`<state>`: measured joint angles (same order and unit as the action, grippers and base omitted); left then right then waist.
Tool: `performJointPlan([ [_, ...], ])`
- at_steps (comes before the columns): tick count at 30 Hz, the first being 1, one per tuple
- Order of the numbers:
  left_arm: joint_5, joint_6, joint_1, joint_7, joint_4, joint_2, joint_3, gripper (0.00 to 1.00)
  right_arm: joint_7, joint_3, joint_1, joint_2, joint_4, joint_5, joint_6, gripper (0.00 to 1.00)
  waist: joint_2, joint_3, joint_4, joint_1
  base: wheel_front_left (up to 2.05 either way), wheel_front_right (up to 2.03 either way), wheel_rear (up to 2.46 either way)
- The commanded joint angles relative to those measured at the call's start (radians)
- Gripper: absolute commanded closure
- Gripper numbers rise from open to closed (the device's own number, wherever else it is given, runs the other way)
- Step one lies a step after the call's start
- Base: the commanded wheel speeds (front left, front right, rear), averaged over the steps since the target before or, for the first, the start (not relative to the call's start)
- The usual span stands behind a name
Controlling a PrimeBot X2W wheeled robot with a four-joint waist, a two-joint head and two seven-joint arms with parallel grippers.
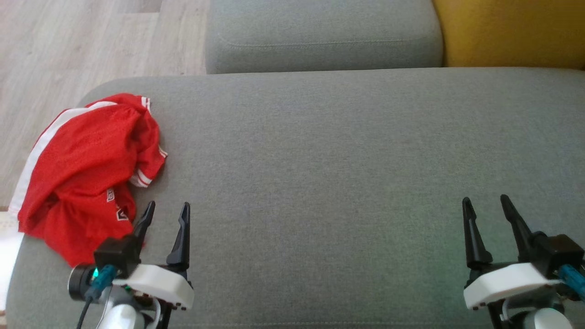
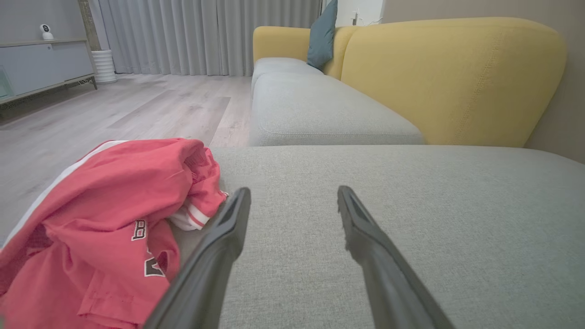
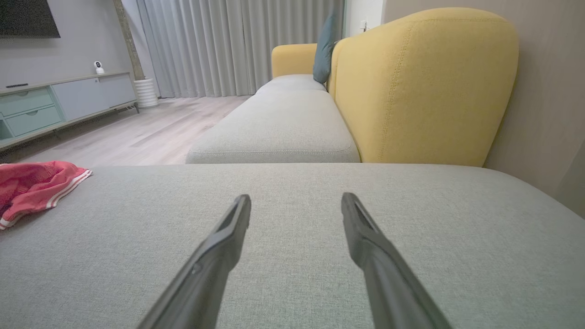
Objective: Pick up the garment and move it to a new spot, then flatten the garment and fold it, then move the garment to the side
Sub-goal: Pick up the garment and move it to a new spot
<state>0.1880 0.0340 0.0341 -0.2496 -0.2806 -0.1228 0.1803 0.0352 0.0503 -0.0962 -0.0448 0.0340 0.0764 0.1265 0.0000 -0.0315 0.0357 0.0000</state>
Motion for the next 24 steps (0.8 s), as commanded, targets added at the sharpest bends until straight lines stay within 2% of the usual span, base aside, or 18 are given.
performJointPlan([
  [1, 0.005, -0.008, 0.068, -0.011, 0.033, -0.023, -0.034, 0.0, 0.008, -0.019, 0.03, -0.006, -0.036, 0.007, 0.004, 0.0, 0.0, 0.0, 0.006, 0.0, 0.0, 0.0, 0.0],
  [8, 0.015, -0.018, 0.079, -0.011, 0.037, -0.026, -0.041, 0.0, 0.004, -0.022, 0.035, -0.006, -0.06, 0.0, 0.004, 0.0, 0.0, 0.009, 0.072, 0.0, 0.0, 0.0, 0.0],
  [18, 0.024, -0.021, 0.097, -0.011, 0.038, -0.042, -0.046, 0.0, -0.009, -0.055, 0.046, -0.006, -0.11, 0.028, 0.004, 0.0, 0.0, 0.02, 0.263, 0.0, 0.0, 0.0, 0.0],
  [24, 0.034, -0.023, 0.099, -0.012, 0.041, -0.051, -0.056, 0.0, -0.012, -0.069, 0.054, -0.006, -0.115, 0.034, 0.004, 0.0, 0.0, 0.024, 0.342, 0.0, 0.0, 0.0, 0.0],
])
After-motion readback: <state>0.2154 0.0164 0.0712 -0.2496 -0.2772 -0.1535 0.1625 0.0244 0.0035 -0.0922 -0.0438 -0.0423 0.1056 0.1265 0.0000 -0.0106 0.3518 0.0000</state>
